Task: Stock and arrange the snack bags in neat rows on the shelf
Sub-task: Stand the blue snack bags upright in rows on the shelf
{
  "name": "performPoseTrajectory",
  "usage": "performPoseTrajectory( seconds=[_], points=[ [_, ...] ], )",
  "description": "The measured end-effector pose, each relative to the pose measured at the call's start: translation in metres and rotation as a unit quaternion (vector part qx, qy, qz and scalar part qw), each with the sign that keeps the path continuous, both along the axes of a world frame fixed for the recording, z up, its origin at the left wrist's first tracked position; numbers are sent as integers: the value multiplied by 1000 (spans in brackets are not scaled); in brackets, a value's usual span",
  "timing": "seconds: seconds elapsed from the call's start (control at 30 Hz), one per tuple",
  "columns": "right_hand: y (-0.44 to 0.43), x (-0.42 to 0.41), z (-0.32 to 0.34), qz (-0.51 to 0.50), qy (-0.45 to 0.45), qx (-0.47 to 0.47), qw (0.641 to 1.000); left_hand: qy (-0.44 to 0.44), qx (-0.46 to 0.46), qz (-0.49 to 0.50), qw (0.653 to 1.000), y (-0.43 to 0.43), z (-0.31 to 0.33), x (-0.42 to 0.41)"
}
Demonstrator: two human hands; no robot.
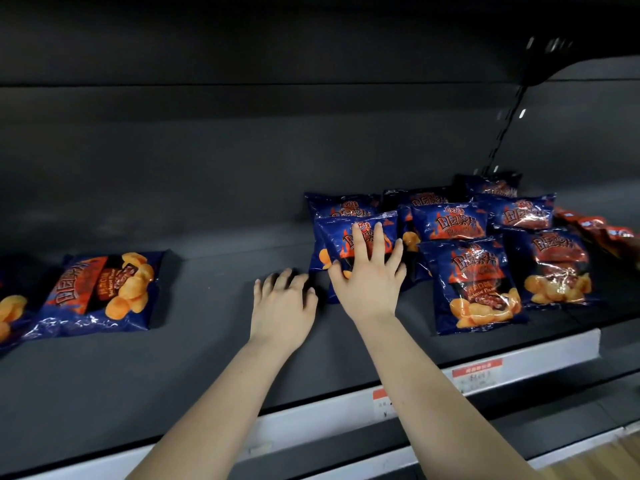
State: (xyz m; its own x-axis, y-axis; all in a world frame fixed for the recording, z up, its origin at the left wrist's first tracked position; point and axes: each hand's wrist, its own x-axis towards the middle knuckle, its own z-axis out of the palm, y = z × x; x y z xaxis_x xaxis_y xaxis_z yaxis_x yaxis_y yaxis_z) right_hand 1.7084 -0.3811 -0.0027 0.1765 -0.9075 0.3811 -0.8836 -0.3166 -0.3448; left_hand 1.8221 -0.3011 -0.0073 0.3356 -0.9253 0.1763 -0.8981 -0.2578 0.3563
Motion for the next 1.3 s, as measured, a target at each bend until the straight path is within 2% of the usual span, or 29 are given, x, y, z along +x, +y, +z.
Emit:
performPoseTrajectory(
  seconds=[0.1, 0.3, 0.4, 0.53, 0.6, 0.73, 0.83, 0.93, 1.2, 1.3],
  points=[
    [2, 1, 2, -5, -2, -10, 1000, -3, -3, 1, 1000, 0, -1, 0],
    [10, 2, 11, 20, -65, -121, 990, -6, -1, -2, 1000, 0, 0, 1],
    [18, 1, 17, 54, -69, -176, 980, -8, -4, -4, 1000, 2, 2, -1],
    [12, -16, 30, 51, -80, -170, 981, -25, 13, -7, 1000, 1, 5, -6],
    [3, -32, 35, 42, -75, -169, 982, -35, -7, 7, 999, -4, 12, -9],
    [-12, -65, 44, 30, -70, -178, 981, -26, -109, 17, 994, -19, 43, -29],
    [-21, -87, 49, 25, -67, -157, 985, -56, -169, -18, 984, -31, 59, -61],
    [-31, -112, 52, 27, -39, -121, 991, -65, -190, -51, 978, -43, 59, -99],
    [-73, -165, 47, 53, 91, 45, 993, 51, -210, -94, 972, -74, 42, -172],
    [-75, -165, 39, 76, 90, 62, 991, 74, -189, -100, 974, -74, 29, -179]
  ],
)
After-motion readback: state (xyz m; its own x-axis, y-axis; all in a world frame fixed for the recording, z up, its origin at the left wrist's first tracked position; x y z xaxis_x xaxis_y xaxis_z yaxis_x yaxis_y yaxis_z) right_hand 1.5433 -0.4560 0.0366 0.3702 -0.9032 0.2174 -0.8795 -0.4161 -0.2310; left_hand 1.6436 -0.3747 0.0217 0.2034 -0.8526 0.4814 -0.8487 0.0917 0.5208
